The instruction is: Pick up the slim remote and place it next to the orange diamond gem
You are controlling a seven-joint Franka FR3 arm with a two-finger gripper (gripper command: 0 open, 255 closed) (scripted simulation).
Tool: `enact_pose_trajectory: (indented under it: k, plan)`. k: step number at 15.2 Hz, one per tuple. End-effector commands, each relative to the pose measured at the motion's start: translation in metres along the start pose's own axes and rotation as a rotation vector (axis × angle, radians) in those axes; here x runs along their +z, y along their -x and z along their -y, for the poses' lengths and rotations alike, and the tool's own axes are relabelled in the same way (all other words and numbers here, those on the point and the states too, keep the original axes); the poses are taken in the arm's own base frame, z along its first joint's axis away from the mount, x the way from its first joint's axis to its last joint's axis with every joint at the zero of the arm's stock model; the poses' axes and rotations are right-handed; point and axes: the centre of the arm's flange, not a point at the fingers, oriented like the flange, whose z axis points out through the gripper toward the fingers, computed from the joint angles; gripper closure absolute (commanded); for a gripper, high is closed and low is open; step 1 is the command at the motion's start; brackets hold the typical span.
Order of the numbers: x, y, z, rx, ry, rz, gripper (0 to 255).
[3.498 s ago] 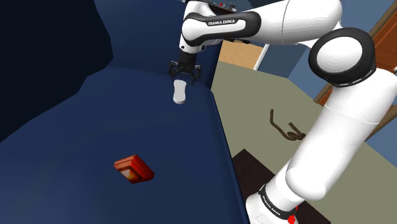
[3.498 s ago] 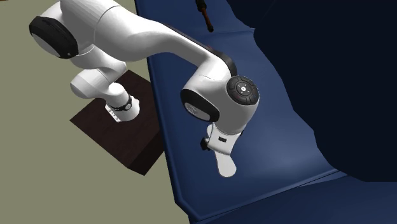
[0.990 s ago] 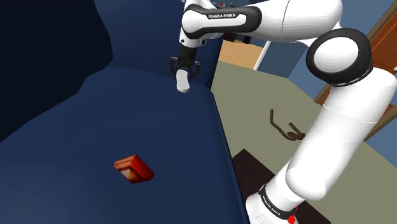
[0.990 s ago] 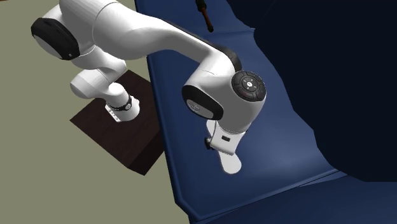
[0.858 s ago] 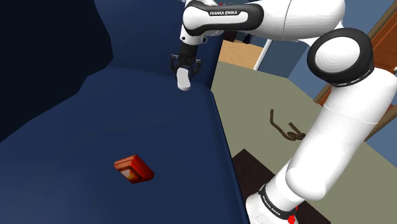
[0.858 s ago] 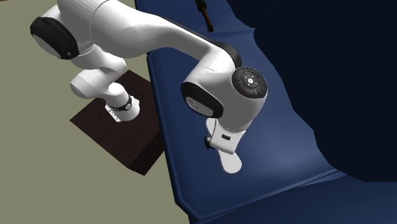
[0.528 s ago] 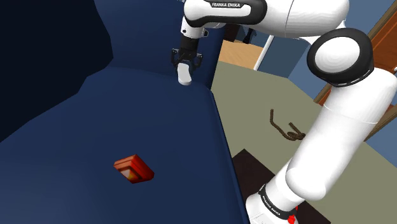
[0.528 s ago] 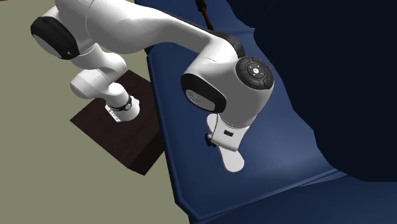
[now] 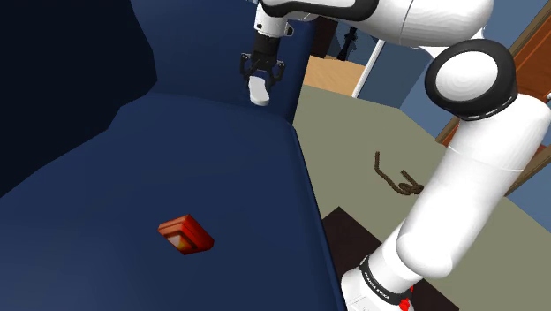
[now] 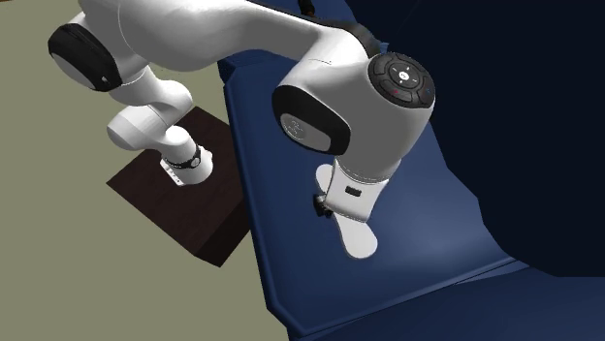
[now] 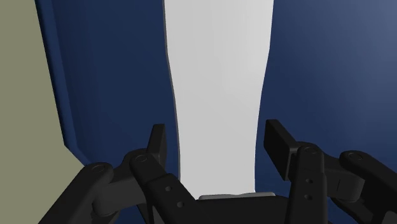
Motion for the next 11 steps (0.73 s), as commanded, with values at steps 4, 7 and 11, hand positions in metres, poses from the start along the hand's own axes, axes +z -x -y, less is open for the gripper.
enact_pose_trajectory:
  k: [4,7,11]
  plan:
    - [-0.024,0.0,-0.001,0.0,0.0,0.0,255]
    - [-0.024,0.034,0.019,0.0,0.0,0.0,255]
    - [-0.026,0.08,0.045,0.0,0.0,0.0,255]
